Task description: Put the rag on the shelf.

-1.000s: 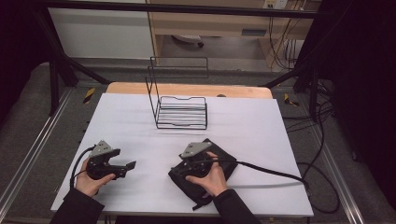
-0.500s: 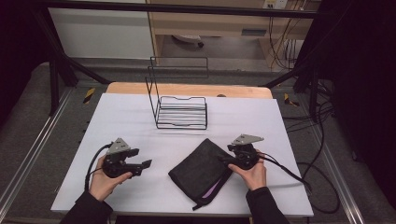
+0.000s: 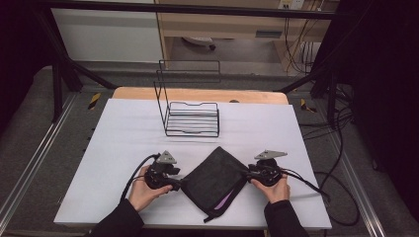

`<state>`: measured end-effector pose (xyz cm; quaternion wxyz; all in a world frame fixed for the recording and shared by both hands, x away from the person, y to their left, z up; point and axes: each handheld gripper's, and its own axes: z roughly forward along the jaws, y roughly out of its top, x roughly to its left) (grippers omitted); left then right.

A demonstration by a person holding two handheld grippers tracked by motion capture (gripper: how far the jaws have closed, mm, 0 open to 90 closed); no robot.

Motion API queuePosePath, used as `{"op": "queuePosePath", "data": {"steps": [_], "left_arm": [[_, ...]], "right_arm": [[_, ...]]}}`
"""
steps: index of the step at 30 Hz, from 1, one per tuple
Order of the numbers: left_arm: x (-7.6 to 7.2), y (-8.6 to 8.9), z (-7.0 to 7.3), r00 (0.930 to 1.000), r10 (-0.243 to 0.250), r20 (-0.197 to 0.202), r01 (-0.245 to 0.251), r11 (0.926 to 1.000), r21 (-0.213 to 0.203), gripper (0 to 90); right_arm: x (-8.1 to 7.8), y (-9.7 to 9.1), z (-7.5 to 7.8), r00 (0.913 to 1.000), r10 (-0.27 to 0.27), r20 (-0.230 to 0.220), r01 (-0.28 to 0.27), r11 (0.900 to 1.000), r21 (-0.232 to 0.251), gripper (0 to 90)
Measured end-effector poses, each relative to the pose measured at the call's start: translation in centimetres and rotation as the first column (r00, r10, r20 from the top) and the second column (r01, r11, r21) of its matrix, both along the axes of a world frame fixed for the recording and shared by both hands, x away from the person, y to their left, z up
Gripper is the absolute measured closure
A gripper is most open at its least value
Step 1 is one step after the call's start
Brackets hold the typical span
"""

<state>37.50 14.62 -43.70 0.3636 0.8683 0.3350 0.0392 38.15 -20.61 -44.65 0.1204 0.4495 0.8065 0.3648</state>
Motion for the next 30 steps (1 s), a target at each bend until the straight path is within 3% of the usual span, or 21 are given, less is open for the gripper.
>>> {"op": "queuePosePath", "data": {"steps": [7, 12, 15, 19, 24, 30], "left_arm": [[-0.2, 0.0, -0.6, 0.9981, -0.015, -0.06, 0.012, 0.999, -0.043, 58.2], [-0.3, -0.3, -0.8, 0.9955, -0.012, -0.094, 0.007, 0.9983, -0.057, 68.8], [-0.4, -0.4, -0.7, 0.9947, -0.013, -0.102, 0.007, 0.9985, -0.055, 74.3], [-0.7, -0.6, -0.4, 0.9964, -0.011, -0.085, 0.009, 0.9995, -0.032, 79.1], [-1.8, -0.6, -0.1, 0.9975, -0.007, -0.071, 0.006, 0.9999, -0.011, 81.8], [-3.6, 0.0, 0.3, 0.9978, 0.015, -0.065, -0.015, 0.9999, 0.001, 82.1]], "right_arm": [[0.0, 0.1, -0.2, 0.9996, -0.003, -0.028, 0.003, 0.9998, 0.02, 61.7], [0.3, 0.2, -0.2, 0.9979, 0.011, -0.063, -0.009, 0.9991, 0.041, 69.9], [0.4, 0.2, -0.1, 0.9973, 0.019, -0.071, -0.015, 0.9984, 0.054, 76.0], [0.6, 0.3, 0.0, 0.997, 0.025, -0.073, -0.021, 0.9983, 0.055, 79.3], [1.3, 1.3, 0.4, 0.9983, 0.051, -0.027, -0.051, 0.9987, 0.008, 81.7], [2.5, 3.1, 1.0, 0.9945, 0.102, 0.023, -0.102, 0.9948, -0.01, 81.9]]}}
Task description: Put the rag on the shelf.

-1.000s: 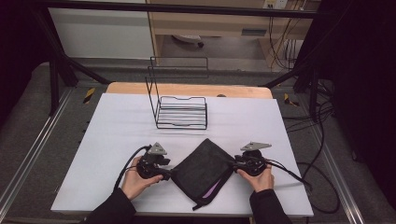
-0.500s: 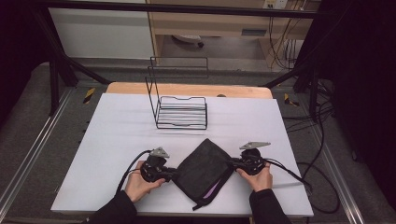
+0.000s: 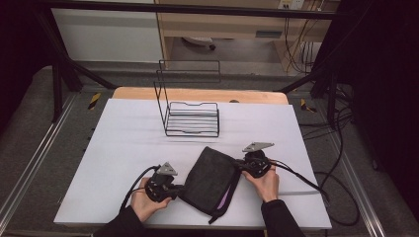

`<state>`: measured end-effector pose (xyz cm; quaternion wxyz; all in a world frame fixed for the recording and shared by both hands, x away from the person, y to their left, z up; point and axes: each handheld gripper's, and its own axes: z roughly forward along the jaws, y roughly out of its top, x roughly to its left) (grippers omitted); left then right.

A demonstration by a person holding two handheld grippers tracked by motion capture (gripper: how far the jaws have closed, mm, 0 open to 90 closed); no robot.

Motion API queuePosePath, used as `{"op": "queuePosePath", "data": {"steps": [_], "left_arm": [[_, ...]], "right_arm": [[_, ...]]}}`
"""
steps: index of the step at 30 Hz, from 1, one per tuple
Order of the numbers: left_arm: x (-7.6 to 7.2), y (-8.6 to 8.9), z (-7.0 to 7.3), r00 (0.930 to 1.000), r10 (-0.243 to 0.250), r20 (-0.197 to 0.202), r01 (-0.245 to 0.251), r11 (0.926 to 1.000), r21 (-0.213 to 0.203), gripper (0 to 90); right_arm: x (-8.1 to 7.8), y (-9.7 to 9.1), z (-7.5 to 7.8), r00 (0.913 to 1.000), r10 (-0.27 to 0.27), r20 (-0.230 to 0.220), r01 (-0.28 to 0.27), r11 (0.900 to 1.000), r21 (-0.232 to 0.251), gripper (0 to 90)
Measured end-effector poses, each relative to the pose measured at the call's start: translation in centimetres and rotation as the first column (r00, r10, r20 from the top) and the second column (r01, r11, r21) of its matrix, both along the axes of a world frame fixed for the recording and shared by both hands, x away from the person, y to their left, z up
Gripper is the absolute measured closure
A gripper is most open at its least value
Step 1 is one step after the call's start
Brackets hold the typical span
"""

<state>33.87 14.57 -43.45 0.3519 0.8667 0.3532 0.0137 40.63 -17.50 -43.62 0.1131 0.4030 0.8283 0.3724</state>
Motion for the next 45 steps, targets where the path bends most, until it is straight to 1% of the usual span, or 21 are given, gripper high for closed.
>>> {"op": "queuePosePath", "data": {"steps": [4, 7, 14, 15, 17, 19, 21, 23, 24, 25, 26, 27, 28, 29, 30, 31, 33, 36, 40, 43, 45], "left_arm": [[-0.8, 0.3, 0.1, 1.0, 0.008, 0.003, -0.008, 1.0, -0.002, 82.0], [-1.6, 0.9, 0.1, 0.9998, 0.02, 0.005, -0.02, 0.9996, -0.021, 81.7], [-2.9, 1.3, -0.1, 0.9982, 0.059, 0.01, -0.059, 0.9979, -0.027, 80.3], [-3.1, 1.3, -0.2, 0.9976, 0.068, 0.011, -0.067, 0.9973, -0.03, 78.8], [-3.2, 1.4, -0.3, 0.9973, 0.073, 0.012, -0.072, 0.9969, -0.031, 77.5], [-3.1, 1.5, -0.3, 0.9973, 0.073, 0.008, -0.073, 0.9967, -0.036, 76.5], [-3.0, 1.7, -0.2, 0.997, 0.077, 0.006, -0.077, 0.9963, -0.039, 69.7], [-2.8, 2.1, 0.2, 0.9966, 0.081, 0.017, -0.08, 0.9956, -0.05, 65.6], [-2.7, 2.3, 0.4, 0.9955, 0.09, 0.03, -0.089, 0.9943, -0.059, 63.7], [-2.5, 2.6, 0.7, 0.9944, 0.099, 0.036, -0.096, 0.9926, -0.074, 63.7], [-2.3, 2.8, 0.8, 0.9939, 0.105, 0.035, -0.102, 0.9913, -0.084, 62.0], [-2.1, 2.9, 0.9, 0.9929, 0.113, 0.037, -0.109, 0.9901, -0.088, 61.4], [-1.5, 3.0, 0.6, 0.993, 0.116, 0.018, -0.114, 0.9892, -0.092, 61.8], [-1.5, 3.0, 0.6, 0.993, 0.116, 0.018, -0.114, 0.9892, -0.092, 61.9], [-1.3, 2.9, 0.2, 0.9941, 0.108, 0.0, -0.108, 0.99, -0.091, 61.9], [-1.1, 2.6, -0.1, 0.9948, 0.101, -0.005, -0.102, 0.9917, -0.079, 62.0], [-0.9, 2.2, -0.6, 0.9964, 0.082, -0.02, -0.083, 0.9947, -0.06, 63.5], [-0.8, 1.9, -0.9, 0.9959, 0.085, -0.03, -0.087, 0.9947, -0.056, 67.5], [-1.2, 1.8, -0.9, 0.9937, 0.098, -0.055, -0.101, 0.9928, -0.065, 75.3], [-1.4, 1.7, -0.8, 0.9933, 0.101, -0.055, -0.105, 0.9928, -0.059, 82.3], [-1.6, 1.7, -0.7, 0.9934, 0.103, -0.05, -0.106, 0.993, -0.053, 83.1]], "right_arm": [[1.1, 1.6, 0.1, 0.9989, 0.041, 0.023, -0.04, 0.9991, -0.015, 82.0], [2.1, 3.1, 0.1, 0.9972, 0.071, 0.023, -0.07, 0.997, -0.032, 82.2], [3.4, 5.2, 0.2, 0.99, 0.132, 0.049, -0.131, 0.9911, -0.026, 82.4], [3.7, 5.9, 0.0, 0.9878, 0.147, 0.053, -0.144, 0.9884, -0.048, 82.2], [3.9, 6.1, -0.3, 0.9881, 0.146, 0.047, -0.144, 0.988, -0.057, 80.8], [3.8, 6.0, -0.4, 0.9892, 0.139, 0.048, -0.136, 0.9894, -0.05, 79.2], [3.4, 5.4, -0.1, 0.9909, 0.102, 0.088, -0.101, 0.9948, -0.013, 67.9], [2.7, 4.8, 0.4, 0.9918, 0.083, 0.097, -0.086, 0.9957, 0.033, 56.0], [2.2, 4.5, 0.6, 0.9922, 0.072, 0.102, -0.077, 0.9963, 0.039, 51.6], [2.2, 4.5, 0.6, 0.9922, 0.072, 0.102, -0.077, 0.9963, 0.039, 51.6], [1.1, 3.9, 1.0, 0.9926, 0.063, 0.104, -0.067, 0.997, 0.039, 43.7], [0.6, 3.5, 1.0, 0.9935, 0.051, 0.101, -0.056, 0.9973, 0.047, 40.8], [0.0, 3.2, 1.1, 0.9941, 0.048, 0.097, -0.054, 0.9969, 0.057, 38.3], [-0.6, 2.8, 1.1, 0.9949, 0.045, 0.091, -0.051, 0.9963, 0.07, 35.2], [-0.6, 2.8, 1.1, 0.9949, 0.045, 0.091, -0.051, 0.9963, 0.07, 35.2], [-1.3, 2.3, 1.0, 0.9954, 0.036, 0.089, -0.043, 0.9958, 0.081, 33.6], [-2.3, 1.5, 0.9, 0.995, 0.035, 0.093, -0.044, 0.9949, 0.091, 29.0], [-3.6, -0.1, 0.3, 0.9959, 0.004, 0.09, -0.015, 0.9928, 0.119, 20.1], [-3.8, -0.8, 0.1, 0.9964, -0.024, 0.081, 0.014, 0.9916, 0.129, 17.8], [-3.7, -1.1, 0.0, 0.9964, -0.038, 0.076, 0.028, 0.9921, 0.122, 13.7], [-3.7, -1.1, 0.0, 0.9964, -0.035, 0.077, 0.026, 0.9926, 0.118, 13.2]]}}
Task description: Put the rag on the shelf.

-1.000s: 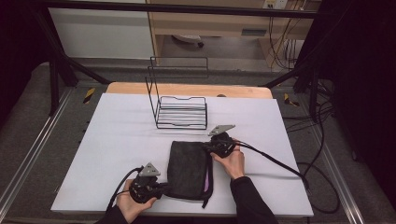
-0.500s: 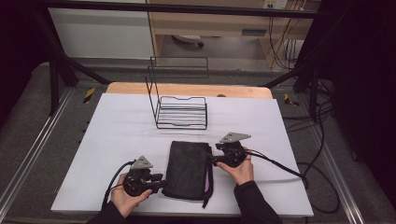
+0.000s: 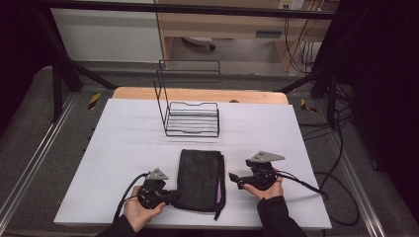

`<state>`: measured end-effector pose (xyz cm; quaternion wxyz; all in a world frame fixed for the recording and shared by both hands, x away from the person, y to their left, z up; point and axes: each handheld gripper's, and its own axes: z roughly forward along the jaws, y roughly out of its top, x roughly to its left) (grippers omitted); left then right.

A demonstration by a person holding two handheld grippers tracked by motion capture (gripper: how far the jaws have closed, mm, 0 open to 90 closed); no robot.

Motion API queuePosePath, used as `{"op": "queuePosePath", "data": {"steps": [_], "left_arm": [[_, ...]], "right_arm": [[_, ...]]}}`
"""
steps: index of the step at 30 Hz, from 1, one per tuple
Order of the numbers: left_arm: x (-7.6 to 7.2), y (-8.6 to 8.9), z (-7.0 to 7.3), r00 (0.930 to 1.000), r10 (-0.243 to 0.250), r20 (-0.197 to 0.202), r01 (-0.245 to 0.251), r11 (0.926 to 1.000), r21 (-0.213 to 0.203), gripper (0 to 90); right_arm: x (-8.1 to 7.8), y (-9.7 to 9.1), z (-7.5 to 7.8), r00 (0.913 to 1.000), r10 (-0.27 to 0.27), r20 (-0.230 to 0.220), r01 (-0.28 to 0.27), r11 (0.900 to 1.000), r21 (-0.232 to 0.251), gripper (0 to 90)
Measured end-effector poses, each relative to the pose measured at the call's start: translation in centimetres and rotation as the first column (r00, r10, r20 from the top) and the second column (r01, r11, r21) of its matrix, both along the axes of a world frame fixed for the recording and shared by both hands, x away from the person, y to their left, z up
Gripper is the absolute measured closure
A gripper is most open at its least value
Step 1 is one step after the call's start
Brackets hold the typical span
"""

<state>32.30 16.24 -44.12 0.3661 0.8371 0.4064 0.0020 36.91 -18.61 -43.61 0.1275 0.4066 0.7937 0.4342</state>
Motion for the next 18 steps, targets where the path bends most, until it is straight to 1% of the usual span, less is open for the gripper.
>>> {"op": "queuePosePath", "data": {"steps": [2, 4, 8, 9, 11, 12, 15, 16, 17, 18], "left_arm": [[-0.3, 0.0, 0.2, 1.0, 0.0, -0.002, 0.0, 1.0, 0.002, 84.2], [-0.7, 0.0, 0.3, 1.0, -0.004, -0.003, 0.004, 1.0, -0.001, 84.3], [-1.0, 0.0, 0.3, 0.9999, -0.003, 0.012, 0.003, 1.0, -0.003, 83.8], [-1.0, 0.0, 0.3, 0.9997, -0.015, 0.021, 0.015, 0.9999, 0.007, 82.7], [-0.9, 0.0, 0.3, 0.9991, -0.024, 0.034, 0.024, 0.9996, 0.015, 79.3], [-0.9, 0.1, 0.3, 0.9989, -0.028, 0.037, 0.027, 0.9994, 0.019, 79.3], [-0.7, 0.5, 0.7, 0.9967, -0.035, 0.073, 0.033, 0.9992, 0.024, 62.6], [-0.4, 0.9, 0.9, 0.9947, -0.03, 0.099, 0.028, 0.9994, 0.022, 58.5], [-0.4, 0.9, 0.9, 0.9947, -0.03, 0.099, 0.028, 0.9994, 0.022, 55.2], [-0.3, 1.1, 1.1, 0.9929, -0.031, 0.115, 0.029, 0.9995, 0.016, 55.2]], "right_arm": [[0.0, 0.0, -0.1, 0.9999, 0.017, -0.003, -0.017, 0.9998, -0.009, 11.5], [0.0, 0.0, 0.0, 0.9997, 0.022, -0.003, -0.022, 0.9997, -0.006, 10.3], [0.0, -0.2, 0.0, 0.9997, 0.022, 0.006, -0.022, 0.9997, 0.004, 9.1], [0.0, -0.2, 0.0, 0.9998, 0.021, 0.004, -0.021, 0.9998, 0.002, 7.6], [0.0, -0.2, 0.0, 0.9998, 0.02, 0.006, -0.021, 0.9998, 0.003, 6.6], [0.0, -0.2, 0.0, 0.9998, 0.02, 0.006, -0.021, 0.9998, 0.003, 6.6], [0.1, -0.2, 0.1, 0.9994, 0.03, 0.015, -0.03, 0.9995, 0.007, 5.6], [0.1, -0.2, 0.1, 0.9994, 0.03, 0.017, -0.03, 0.9995, 0.008, 5.4], [0.1, -0.3, 0.1, 0.9995, 0.028, 0.018, -0.028, 0.9995, 0.011, 5.3], [0.1, -0.3, 0.1, 0.9995, 0.028, 0.018, -0.028, 0.9995, 0.011, 5.3]]}}
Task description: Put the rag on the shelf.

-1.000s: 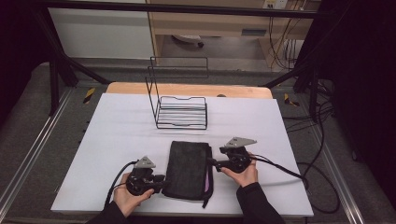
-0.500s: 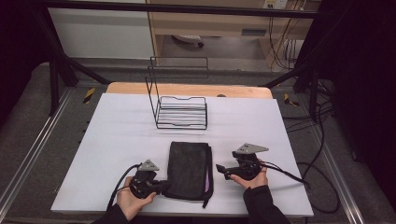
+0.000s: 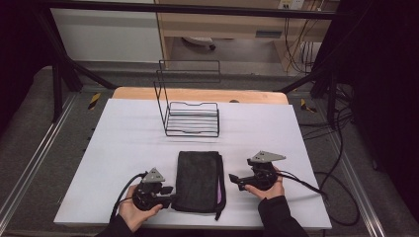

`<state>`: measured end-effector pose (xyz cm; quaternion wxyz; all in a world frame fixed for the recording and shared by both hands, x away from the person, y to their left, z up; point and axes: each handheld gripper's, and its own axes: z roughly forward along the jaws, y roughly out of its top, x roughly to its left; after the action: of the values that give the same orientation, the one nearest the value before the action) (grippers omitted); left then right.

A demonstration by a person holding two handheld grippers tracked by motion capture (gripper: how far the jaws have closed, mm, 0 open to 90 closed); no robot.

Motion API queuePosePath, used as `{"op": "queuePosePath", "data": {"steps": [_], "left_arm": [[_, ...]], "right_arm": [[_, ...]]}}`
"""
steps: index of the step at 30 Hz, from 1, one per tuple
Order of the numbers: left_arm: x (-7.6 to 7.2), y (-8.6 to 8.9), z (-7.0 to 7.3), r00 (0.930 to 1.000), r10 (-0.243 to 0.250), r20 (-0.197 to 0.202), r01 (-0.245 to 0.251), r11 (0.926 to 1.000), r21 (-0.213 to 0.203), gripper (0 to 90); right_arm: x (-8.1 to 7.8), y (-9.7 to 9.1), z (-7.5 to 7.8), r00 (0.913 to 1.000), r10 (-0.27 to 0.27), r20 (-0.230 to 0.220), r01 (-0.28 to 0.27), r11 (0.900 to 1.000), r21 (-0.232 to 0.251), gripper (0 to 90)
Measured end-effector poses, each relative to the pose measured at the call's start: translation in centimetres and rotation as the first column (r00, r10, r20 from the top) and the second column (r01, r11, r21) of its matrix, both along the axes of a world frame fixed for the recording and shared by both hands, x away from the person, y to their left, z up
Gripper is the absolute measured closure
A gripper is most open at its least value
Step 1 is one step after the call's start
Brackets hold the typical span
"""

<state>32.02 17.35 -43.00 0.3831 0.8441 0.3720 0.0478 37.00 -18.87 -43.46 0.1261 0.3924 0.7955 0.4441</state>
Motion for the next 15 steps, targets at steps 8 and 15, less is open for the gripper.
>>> {"op": "queuePosePath", "data": {"steps": [8, 15], "left_arm": [[1.6, 1.5, 1.1, 0.9978, 0.02, 0.064, -0.019, 0.9996, -0.019, 32.2], [3.1, 1.8, 1.4, 0.9982, 0.03, 0.053, -0.03, 0.9995, -0.007, 18.2]], "right_arm": [[0.0, -0.1, 0.1, 1.0, -0.008, 0.001, 0.008, 1.0, -0.001, 4.7], [0.0, -0.1, 0.1, 0.9999, -0.011, 0.006, 0.011, 0.9999, 0.0, 4.3]]}}
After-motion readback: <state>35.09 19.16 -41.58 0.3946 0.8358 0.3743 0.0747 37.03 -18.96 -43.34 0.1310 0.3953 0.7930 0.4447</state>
